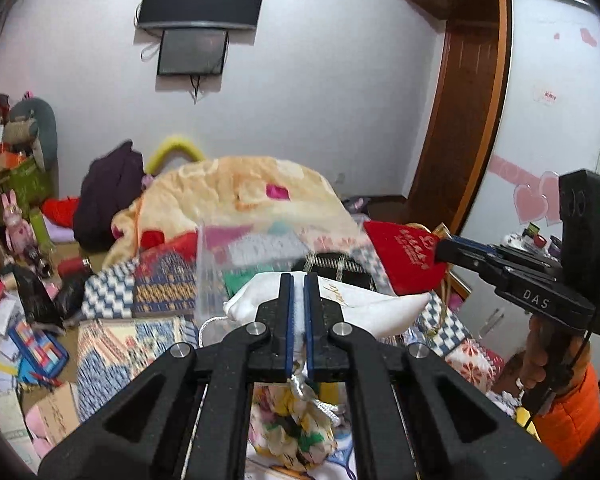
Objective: Organize soft objects
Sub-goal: 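Lift the white cloth and red pouch and carry both over the box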
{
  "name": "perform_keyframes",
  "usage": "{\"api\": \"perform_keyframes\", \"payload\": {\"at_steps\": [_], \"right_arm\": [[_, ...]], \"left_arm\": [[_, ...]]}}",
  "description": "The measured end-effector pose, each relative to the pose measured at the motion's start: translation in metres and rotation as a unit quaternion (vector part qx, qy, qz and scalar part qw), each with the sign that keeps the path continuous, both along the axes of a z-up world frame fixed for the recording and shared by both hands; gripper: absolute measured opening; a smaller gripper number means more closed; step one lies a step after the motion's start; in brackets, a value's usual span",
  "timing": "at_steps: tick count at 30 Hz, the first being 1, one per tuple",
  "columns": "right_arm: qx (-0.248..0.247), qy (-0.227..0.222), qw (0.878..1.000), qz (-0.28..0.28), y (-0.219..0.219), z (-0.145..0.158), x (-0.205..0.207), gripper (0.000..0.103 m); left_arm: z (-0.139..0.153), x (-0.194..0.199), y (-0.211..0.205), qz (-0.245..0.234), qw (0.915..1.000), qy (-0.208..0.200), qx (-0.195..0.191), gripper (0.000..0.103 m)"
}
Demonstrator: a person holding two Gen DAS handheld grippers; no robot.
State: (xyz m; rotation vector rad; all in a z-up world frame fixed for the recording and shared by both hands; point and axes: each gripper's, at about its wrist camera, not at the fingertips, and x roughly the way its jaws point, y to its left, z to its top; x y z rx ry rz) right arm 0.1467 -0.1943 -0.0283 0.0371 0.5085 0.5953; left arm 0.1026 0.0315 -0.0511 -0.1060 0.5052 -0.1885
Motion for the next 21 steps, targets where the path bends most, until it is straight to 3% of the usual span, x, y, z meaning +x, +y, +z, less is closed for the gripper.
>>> {"api": "perform_keyframes", "payload": {"at_steps": [10,21], "right_arm": [[0.003,-0.034,0.999,-0.024,-0.001,0.021,0.023,0.013],[-0.014,-0.022,0.999,-0.042,0.022,0.007,0.057,0.013]], "left_arm": [[0.021,0.041,0.008,0.027,0.9994,-0.022,0.002,0.003],[-0.013,0.097,0.003,0.039,0.9987,0.029,0.016,0.003]]}}
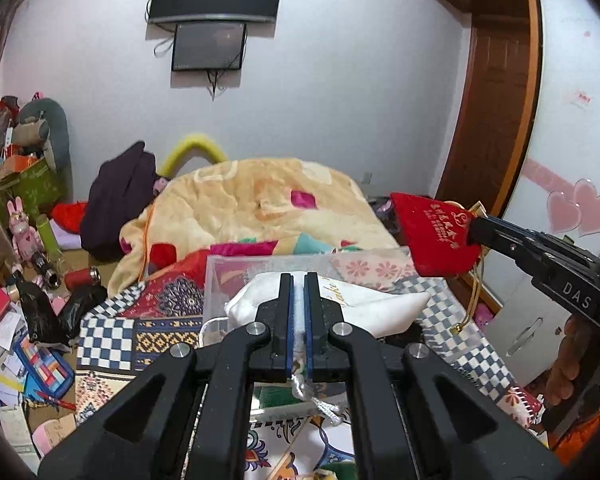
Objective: Organize soft objects
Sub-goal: 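Lift the white cloth and red pouch and carry both over the box, then lower the white cloth and red pouch into the box and open both tools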
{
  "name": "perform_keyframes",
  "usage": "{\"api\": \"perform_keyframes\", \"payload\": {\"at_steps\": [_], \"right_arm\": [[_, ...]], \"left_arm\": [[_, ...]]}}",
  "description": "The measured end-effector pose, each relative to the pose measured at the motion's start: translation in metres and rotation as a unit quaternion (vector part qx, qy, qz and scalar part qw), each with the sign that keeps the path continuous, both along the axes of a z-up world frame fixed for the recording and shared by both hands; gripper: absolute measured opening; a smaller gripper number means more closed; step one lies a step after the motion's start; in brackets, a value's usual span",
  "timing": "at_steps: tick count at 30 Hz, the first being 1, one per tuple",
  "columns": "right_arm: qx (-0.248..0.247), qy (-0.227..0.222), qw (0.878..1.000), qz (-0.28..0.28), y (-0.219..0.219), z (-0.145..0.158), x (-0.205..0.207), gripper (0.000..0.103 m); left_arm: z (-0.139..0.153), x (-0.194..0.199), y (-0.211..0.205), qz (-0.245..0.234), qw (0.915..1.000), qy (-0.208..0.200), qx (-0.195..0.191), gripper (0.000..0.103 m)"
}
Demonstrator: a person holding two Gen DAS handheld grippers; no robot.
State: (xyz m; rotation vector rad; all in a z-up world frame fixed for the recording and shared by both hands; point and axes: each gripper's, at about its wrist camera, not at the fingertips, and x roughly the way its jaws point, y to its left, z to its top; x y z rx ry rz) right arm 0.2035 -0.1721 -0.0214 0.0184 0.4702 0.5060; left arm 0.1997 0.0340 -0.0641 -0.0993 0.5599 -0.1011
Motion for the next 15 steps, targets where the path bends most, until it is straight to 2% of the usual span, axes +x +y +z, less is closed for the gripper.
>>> {"api": "perform_keyframes", "payload": {"at_steps": [3,10,15], "right_arm": [[-0.012,0.017,1.000,-0.001,0.005,-0.011,0.008,0.013],[-0.045,0.064,0.997,-0.001,0.007,-0.039,0.024,0.013],[-0.073,0.082,0.994,0.002,0.010,-0.050,0.025,0.013]], "left_arm": [[-0.013,0.013,-0.002,-0.002,0.9998,0.022,0.004,0.003],[-0.043,0.027,-0.015,-0.003,0.9974,0.054,0.047,0.003],[-0.055,0.032,-0.018,-0.005,0.9959,0.071,0.056,0.004]]}}
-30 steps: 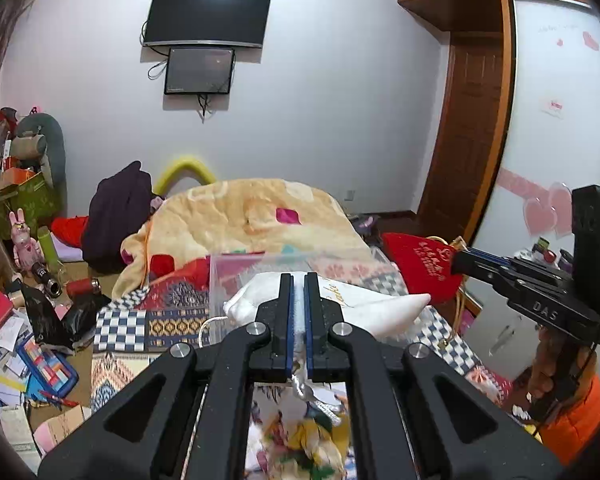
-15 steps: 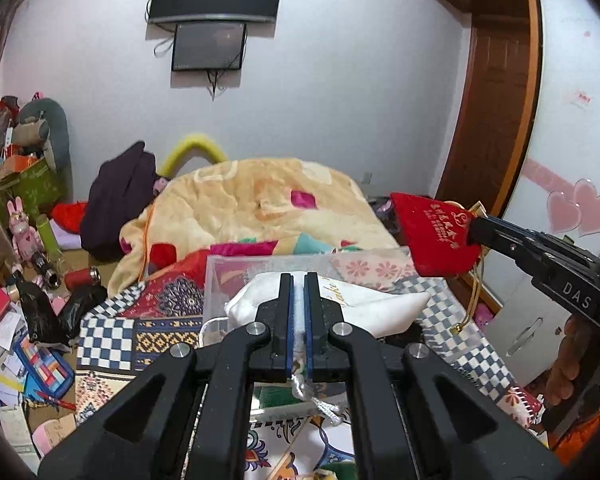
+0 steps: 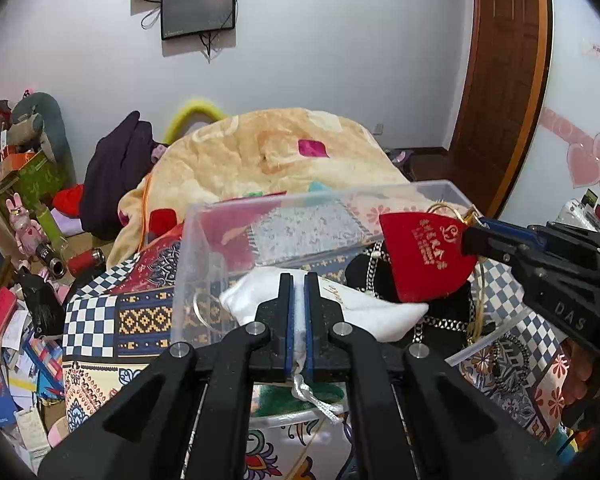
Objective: Organize soft objects
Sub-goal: 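Lower the white cloth and red pouch into the box and open both tools, then grasp the floral scarf with the left tool while the right tool grasps the bagged steel wool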
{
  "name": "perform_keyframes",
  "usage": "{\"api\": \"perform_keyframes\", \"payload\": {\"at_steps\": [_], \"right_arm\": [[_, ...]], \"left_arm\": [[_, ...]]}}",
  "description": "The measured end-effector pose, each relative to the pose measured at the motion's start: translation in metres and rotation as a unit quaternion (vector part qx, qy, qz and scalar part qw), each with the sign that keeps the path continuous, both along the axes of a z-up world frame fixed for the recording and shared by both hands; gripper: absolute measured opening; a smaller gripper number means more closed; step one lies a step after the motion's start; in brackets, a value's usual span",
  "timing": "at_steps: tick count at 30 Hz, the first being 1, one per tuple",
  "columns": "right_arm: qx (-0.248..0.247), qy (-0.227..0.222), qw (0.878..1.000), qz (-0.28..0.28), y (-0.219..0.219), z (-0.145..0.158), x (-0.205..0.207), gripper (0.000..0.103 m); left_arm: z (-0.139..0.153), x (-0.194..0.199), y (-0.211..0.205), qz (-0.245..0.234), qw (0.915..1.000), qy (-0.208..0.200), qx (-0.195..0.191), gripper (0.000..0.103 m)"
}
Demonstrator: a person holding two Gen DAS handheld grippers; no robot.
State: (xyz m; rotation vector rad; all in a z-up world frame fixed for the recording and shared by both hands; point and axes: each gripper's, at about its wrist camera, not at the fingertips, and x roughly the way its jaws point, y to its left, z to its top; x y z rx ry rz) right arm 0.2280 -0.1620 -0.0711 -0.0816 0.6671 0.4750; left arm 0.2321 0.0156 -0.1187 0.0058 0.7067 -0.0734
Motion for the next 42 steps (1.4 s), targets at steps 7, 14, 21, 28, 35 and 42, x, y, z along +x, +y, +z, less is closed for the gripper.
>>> {"api": "perform_keyframes", "payload": {"at_steps": [7,14,21,28,35,42], "right_arm": [[-0.025,0.017,1.000,0.004,0.001,-0.008,-0.001,0.017],[-0.034,0.025,0.999,0.005,-0.005,-0.007,-0.008,0.026],[-0.025,0.014,1.000,0.006,-0.016,0.005,-0.017,0.039],[-0.002,-0.012,1.000,0.009,-0.029,0.021,-0.034,0.054],[0.006,-0.036,0.999,0.014,-0.037,0.031,-0.063,0.060],[0.015,-0.013,1.000,0.013,-0.043,0.014,-0.076,0.060]], "left_arm": [[-0.005,-0.003,-0.006,-0.005,0.9997,0.013,0.021,0.006],[-0.007,-0.011,-0.001,-0.007,0.9996,0.026,0.011,0.017],[0.005,-0.030,0.001,-0.009,0.9999,0.009,0.011,0.044],[0.032,-0.057,0.004,-0.001,0.9994,-0.036,-0.004,0.051],[0.052,-0.083,0.010,-0.003,0.9974,-0.066,-0.027,0.059],[0.037,-0.108,0.011,-0.013,0.9983,-0.049,-0.029,0.061]]}}
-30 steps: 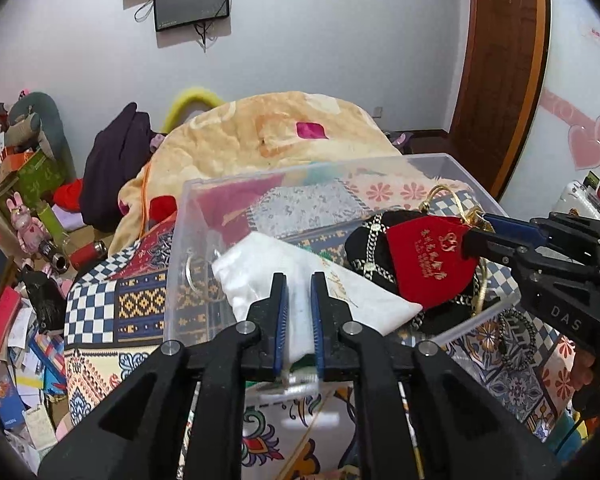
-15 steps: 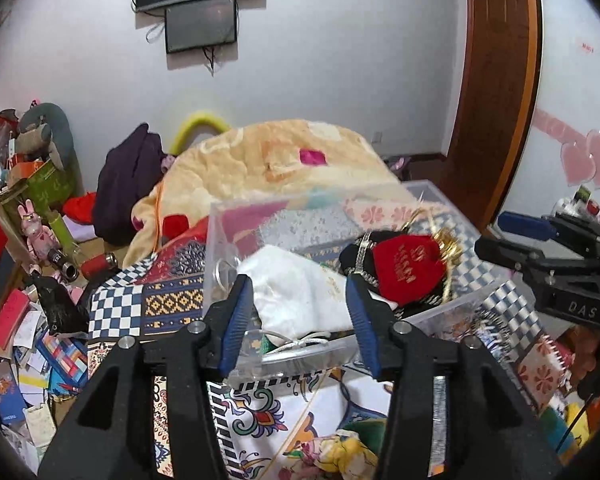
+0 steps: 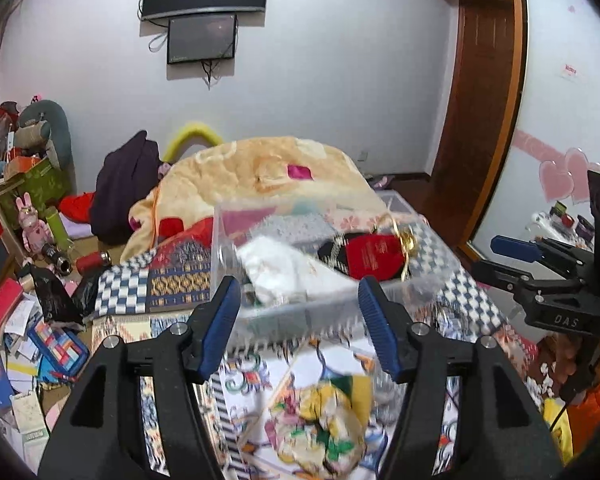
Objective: Organize soft objects
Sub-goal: 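Grasp the floral scarf with the left tool while the right tool grasps the bagged steel wool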
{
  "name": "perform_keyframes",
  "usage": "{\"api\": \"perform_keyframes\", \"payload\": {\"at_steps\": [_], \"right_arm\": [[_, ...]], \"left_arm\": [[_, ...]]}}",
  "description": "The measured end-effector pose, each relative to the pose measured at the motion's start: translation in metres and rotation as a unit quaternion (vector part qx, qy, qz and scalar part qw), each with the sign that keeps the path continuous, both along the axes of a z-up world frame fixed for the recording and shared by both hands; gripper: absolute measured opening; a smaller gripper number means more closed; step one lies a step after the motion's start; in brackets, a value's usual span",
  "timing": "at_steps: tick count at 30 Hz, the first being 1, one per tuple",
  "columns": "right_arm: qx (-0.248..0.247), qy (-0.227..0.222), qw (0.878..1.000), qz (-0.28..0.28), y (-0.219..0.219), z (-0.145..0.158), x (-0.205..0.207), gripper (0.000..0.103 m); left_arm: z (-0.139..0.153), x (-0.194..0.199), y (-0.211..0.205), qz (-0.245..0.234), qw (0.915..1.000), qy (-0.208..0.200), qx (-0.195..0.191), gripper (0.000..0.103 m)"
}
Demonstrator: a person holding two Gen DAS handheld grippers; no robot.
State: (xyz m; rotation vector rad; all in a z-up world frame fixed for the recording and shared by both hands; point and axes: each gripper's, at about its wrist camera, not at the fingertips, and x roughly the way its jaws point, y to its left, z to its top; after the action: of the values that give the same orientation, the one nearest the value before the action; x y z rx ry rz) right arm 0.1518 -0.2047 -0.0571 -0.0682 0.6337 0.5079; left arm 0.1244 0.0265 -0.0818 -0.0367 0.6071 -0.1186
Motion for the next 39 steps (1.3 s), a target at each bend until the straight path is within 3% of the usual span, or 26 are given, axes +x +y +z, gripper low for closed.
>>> {"api": "perform_keyframes", "payload": {"at_steps": [16,30,39], "right_arm": [[0.004,0.078,0.996,0.043,0.027,-0.051,-0.031,0.060],[-0.013,0.112,0.992,0.063,0.053,-0.076,-0.025,0.060],[0.005,0.122,0.990,0.066,0.050,-0.082,-0.023,0.059]], "left_arm": [[-0.076,-0.039,-0.013,-0.029,0.9946,0.099,-0.011,0.061],[-0.089,-0.046,0.027,0.029,0.9927,0.109,-0.042,0.061],[-0.108,-0.034,0.035,0.050,0.9899,0.126,-0.042,0.058]]}}
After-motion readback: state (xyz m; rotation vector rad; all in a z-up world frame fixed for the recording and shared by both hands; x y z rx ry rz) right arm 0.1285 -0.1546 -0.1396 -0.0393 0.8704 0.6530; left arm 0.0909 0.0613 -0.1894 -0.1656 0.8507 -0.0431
